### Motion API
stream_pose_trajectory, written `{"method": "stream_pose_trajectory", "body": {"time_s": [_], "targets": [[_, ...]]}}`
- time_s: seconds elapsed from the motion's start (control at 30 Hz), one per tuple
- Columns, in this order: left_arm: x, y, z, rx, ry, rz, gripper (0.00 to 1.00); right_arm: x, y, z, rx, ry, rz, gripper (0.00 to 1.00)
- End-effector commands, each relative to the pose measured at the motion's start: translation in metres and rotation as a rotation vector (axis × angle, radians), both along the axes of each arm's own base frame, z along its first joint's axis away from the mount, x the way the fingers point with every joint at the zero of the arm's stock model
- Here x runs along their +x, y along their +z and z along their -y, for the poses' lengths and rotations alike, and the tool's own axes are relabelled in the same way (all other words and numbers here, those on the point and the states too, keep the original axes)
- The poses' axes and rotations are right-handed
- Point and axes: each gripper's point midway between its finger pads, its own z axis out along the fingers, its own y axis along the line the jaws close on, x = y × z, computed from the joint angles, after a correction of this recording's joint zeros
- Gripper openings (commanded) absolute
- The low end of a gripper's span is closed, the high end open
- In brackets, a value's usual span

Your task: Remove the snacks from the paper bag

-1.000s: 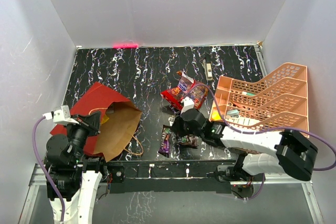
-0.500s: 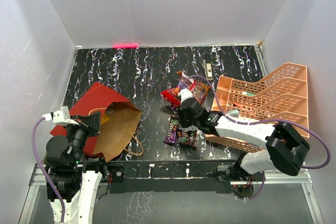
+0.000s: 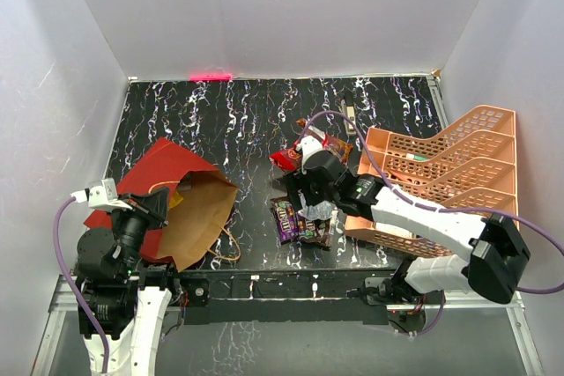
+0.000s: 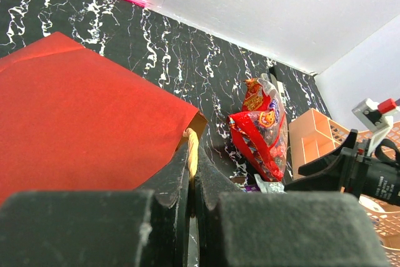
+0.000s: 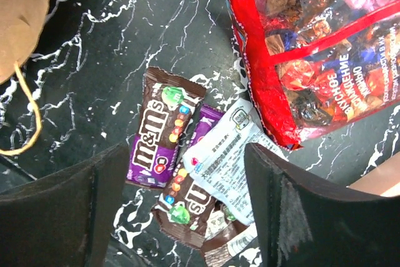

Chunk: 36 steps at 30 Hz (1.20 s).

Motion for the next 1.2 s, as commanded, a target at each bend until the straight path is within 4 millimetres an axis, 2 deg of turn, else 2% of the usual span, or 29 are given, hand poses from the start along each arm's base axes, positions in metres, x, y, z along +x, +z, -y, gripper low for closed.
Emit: {"method": "stream_pose_trajectory", "body": {"time_s": [0.0, 0.03, 0.1, 0.23, 0.33, 0.47, 0.6, 0.67, 0.77, 0.83, 0.9, 1.17], "targets": [[0.001, 0.006, -0.002, 0.001, 0.013, 0.03, 0.0, -0.002, 0.026, -0.003, 0.099, -0.01, 0.036, 0.87], [0.001, 0.006, -0.002, 0.0, 0.012, 0.03, 0.0, -0.003, 0.027, -0.006, 0.127, -0.006, 0.039, 0.92], [0.0, 0.007, -0.002, 0.0, 0.014, 0.036, 0.0, -0.005, 0.024, -0.014, 0.186, 0.015, 0.049, 0.95], [-0.002, 0.01, -0.002, 0.0, 0.011, 0.055, 0.0, 0.003, 0.038, -0.04, 0.292, 0.083, 0.107, 0.97], [-0.002, 0.009, -0.002, 0.0, 0.014, 0.039, 0.0, 0.005, 0.052, -0.067, 0.39, 0.17, 0.173, 0.96], [0.002, 0.006, -0.002, 0.004, 0.014, 0.012, 0.0, -0.007, 0.075, -0.118, 0.489, 0.307, 0.321, 0.94], [0.004, 0.005, -0.004, 0.005, 0.022, 0.004, 0.0, -0.043, 0.083, -0.177, 0.477, 0.537, 0.543, 0.94], [0.003, 0.006, -0.004, 0.004, 0.023, 0.009, 0.0, -0.052, 0.087, -0.204, 0.502, 0.584, 0.596, 0.94], [0.003, 0.006, -0.004, 0.001, 0.023, 0.009, 0.0, -0.045, 0.073, -0.238, 0.538, 0.564, 0.565, 0.93], [0.004, 0.007, -0.004, 0.0, 0.026, 0.005, 0.0, -0.035, 0.054, -0.255, 0.563, 0.513, 0.559, 0.93], [0.003, 0.007, -0.003, 0.001, 0.02, 0.002, 0.0, -0.024, 0.044, -0.273, 0.586, 0.471, 0.577, 0.93], [0.0, 0.014, 0.01, 0.033, -0.069, 0.038, 0.0, 0.016, -0.007, -0.34, 0.529, 0.357, 0.619, 0.92]]}}
